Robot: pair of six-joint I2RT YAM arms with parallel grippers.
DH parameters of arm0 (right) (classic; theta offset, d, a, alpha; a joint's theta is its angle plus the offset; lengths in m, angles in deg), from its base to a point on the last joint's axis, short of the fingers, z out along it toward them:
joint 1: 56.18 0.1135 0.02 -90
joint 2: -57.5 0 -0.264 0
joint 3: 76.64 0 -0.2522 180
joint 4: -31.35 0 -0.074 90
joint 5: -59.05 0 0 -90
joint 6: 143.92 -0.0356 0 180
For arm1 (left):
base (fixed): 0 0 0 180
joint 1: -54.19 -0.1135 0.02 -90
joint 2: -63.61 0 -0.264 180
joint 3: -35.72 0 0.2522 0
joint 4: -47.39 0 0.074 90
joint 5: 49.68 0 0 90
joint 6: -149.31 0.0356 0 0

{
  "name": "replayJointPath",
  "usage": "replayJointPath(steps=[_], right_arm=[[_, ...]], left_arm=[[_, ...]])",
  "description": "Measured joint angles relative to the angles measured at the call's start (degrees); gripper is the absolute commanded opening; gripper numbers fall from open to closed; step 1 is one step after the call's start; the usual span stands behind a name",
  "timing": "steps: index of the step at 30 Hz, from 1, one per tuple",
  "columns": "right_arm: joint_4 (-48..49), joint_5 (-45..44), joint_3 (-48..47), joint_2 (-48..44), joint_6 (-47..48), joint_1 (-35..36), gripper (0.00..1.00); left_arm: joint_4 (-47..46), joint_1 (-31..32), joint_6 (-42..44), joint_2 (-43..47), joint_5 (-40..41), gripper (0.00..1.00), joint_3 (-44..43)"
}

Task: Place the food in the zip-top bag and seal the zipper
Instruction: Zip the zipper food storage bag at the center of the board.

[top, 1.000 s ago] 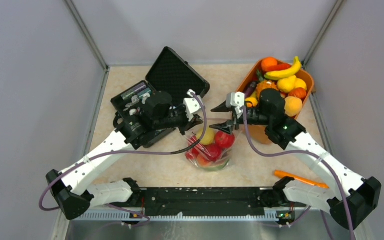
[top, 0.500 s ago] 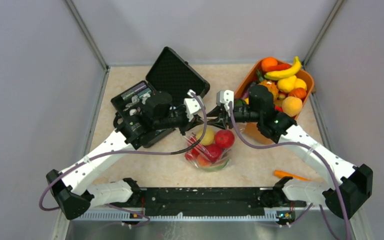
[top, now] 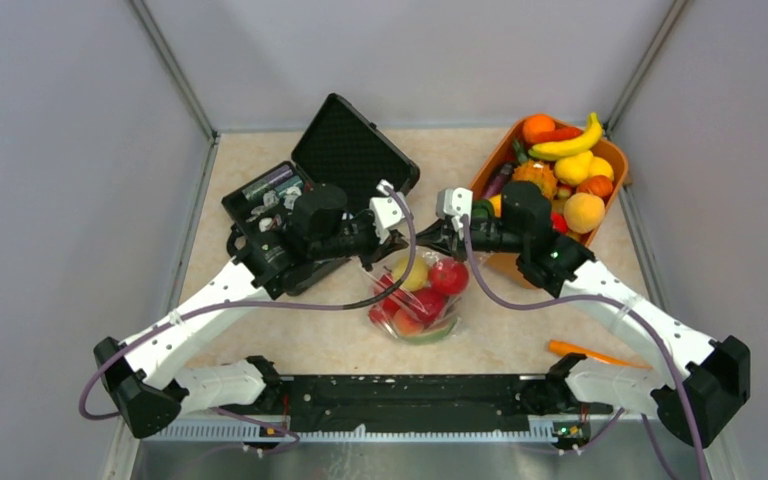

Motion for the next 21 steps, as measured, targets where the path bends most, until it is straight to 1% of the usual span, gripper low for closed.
replayJointPath(steps=[3,9,14,21], right_arm=[[0.5,-0.8,0.9,-0.7,-0.1,0.0,0.00],[4.2,-2.0,4.5,-1.4,-2.0,0.0,0.00],[4.6,-2.7,4.8,-1.8,-2.1,0.0,0.00],[4.8,-3.9,5.1,-3.4,-2.2,0.0,0.00]], left_arm=[[-0.5,0.1,0.0,0.0,0.7,0.00,0.6],[-0.8,0.0,-0.3,1.5,4.6,0.00,3.5],[-0.5,-2.3,-0.7,4.7,5.9,0.00,5.4],[-0.4,-5.3,-1.4,5.4,6.1,0.00,5.4]])
